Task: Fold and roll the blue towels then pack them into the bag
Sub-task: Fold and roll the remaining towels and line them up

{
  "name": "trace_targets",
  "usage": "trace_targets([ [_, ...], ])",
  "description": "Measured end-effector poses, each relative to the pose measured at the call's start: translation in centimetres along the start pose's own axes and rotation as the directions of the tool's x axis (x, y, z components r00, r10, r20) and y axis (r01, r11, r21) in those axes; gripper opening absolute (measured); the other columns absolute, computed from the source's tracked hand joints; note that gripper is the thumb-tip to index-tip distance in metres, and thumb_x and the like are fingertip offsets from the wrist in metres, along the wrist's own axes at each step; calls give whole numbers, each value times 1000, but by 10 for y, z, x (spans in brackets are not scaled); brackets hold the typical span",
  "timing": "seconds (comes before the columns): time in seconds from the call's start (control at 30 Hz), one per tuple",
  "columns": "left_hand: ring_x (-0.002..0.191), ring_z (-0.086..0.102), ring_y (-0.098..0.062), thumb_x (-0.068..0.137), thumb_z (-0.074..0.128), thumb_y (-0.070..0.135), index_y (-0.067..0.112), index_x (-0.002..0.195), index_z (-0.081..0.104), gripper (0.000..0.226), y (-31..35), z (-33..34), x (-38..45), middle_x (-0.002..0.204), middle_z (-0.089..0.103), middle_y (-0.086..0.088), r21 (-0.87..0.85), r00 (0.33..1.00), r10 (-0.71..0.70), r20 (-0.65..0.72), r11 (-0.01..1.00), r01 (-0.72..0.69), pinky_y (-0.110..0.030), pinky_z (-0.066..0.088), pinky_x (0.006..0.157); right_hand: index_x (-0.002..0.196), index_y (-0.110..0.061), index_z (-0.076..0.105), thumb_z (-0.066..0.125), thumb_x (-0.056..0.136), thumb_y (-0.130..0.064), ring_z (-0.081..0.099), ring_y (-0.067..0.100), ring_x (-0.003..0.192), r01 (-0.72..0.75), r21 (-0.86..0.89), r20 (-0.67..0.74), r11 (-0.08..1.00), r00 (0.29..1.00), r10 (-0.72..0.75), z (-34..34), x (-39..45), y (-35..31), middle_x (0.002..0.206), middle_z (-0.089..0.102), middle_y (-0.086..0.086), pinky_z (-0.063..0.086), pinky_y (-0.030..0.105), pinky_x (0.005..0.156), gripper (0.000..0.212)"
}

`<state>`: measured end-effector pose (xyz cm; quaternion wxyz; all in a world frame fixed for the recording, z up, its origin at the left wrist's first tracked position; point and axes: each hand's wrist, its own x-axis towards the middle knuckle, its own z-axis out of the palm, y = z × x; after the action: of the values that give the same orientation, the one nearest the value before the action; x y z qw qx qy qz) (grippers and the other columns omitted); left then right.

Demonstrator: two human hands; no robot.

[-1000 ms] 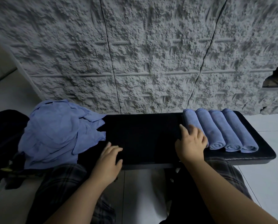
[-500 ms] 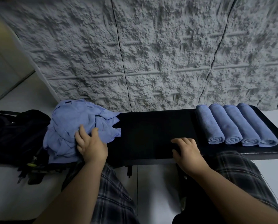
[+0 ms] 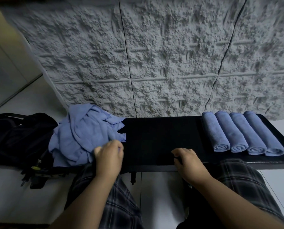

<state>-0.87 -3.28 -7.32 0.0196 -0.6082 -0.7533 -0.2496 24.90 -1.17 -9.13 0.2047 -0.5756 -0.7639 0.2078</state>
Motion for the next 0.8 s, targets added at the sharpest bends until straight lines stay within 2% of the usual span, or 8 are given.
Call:
trace_targets([
  [0.1,51,51,-20,65,77,1,19,70,57,28,24,-1,-17,57,50,8,-90,961,277,-15,957,-277,-32,40,58,126,-20,54,51,92,-18,46,15,108,70,6,21,998,997,-70,3,-7,-9,115,59,-4,40,24,91,34],
  [0.17,52,51,-21,70,70,5,21,75,54,23,36,0,-27,60,52,6,-196,933,356,-46,913,-358,-34,46,49,133,-24,48,56,90,-19,46,12,111,141,56,41,988,989,-143,4,-13,-18,119,56,-7,38,21,93,44],
  [0.3,65,50,-6,83,53,28,29,83,48,5,59,-3,-49,75,50,11,-411,928,373,-4,845,-342,-32,46,55,141,-31,37,62,88,-24,46,2,118,265,264,52,927,956,-288,6,-25,-39,129,44,-14,39,19,98,60],
  [0.43,69,48,-2,82,50,34,28,83,48,7,84,-25,-51,82,45,14,-559,925,376,-51,757,-338,-27,44,59,115,-21,59,53,86,-37,51,0,108,312,359,-32,880,946,-323,-6,-27,-60,117,51,-9,42,14,90,33],
  [0.5,69,47,-1,82,50,37,28,83,47,10,93,-41,-46,78,42,17,-571,921,377,-97,737,-361,-26,43,60,100,-19,62,52,84,-39,54,2,97,310,358,-104,881,951,-292,-19,-24,-68,104,54,-6,44,17,83,28],
  [0.57,70,46,-1,82,51,39,28,82,45,13,99,-60,-40,76,42,20,-551,913,391,-113,740,-385,-27,42,62,84,-27,57,56,83,-34,53,1,81,294,350,-158,890,954,-253,-35,-24,-79,85,55,-10,42,17,72,7],
  [0.67,73,46,-3,83,60,35,29,81,43,18,103,-93,-33,76,43,19,-496,908,403,-118,768,-405,-31,41,66,75,-23,50,63,85,-18,45,1,60,258,404,-182,878,963,-199,-59,-25,-97,66,53,-7,36,15,56,18],
  [0.8,73,41,-8,80,71,29,23,87,37,35,110,-144,-18,79,40,16,-431,900,436,-16,809,-400,-26,34,62,73,-15,46,63,82,-10,37,0,55,268,423,-188,866,961,-205,-99,-22,-127,59,47,-8,31,18,53,19],
])
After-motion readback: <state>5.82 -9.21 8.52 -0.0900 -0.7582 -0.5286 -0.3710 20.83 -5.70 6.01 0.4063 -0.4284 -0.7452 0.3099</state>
